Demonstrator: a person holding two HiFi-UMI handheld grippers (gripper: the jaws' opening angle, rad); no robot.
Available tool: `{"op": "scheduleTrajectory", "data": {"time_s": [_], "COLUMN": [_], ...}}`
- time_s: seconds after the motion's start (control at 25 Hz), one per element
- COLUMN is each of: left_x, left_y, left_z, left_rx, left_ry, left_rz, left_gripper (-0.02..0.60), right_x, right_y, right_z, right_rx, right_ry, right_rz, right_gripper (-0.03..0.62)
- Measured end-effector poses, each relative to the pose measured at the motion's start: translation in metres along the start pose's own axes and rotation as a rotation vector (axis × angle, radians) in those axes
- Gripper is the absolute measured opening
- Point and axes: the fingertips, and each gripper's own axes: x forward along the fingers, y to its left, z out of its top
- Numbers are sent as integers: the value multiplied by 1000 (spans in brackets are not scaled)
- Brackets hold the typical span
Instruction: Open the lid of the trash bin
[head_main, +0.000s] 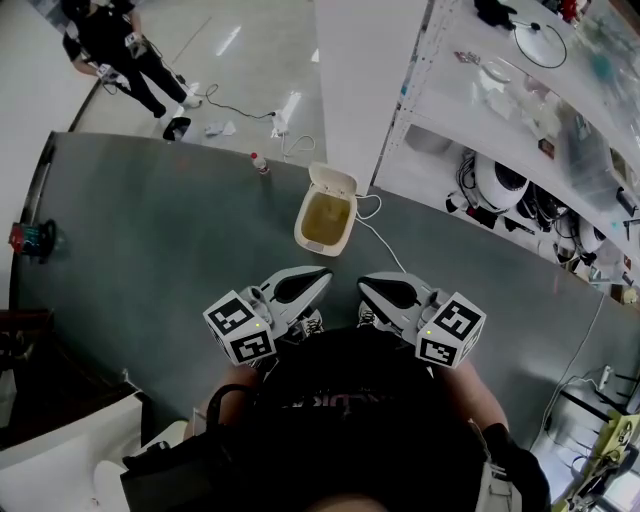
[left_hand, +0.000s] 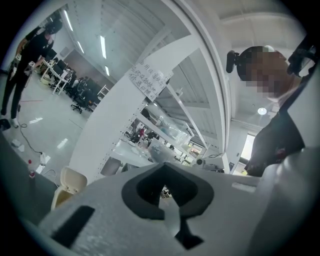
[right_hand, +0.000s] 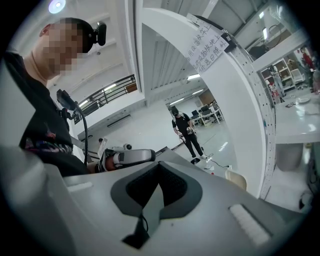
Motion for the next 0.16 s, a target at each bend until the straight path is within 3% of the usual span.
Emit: {"op": "scheduleTrajectory", "data": {"time_s": [0.16], "left_x": [-1], "left_y": [-3], "left_z": [-3], "left_rx": [2], "left_ry": [12], "left_rz": [-10], "left_gripper": [5], "right_x": [-1], "right_y": [1], "right_z": [-2], "right_rx": [-5], "right_ry": [3], "right_rz": [0], "right_gripper": [8]}}
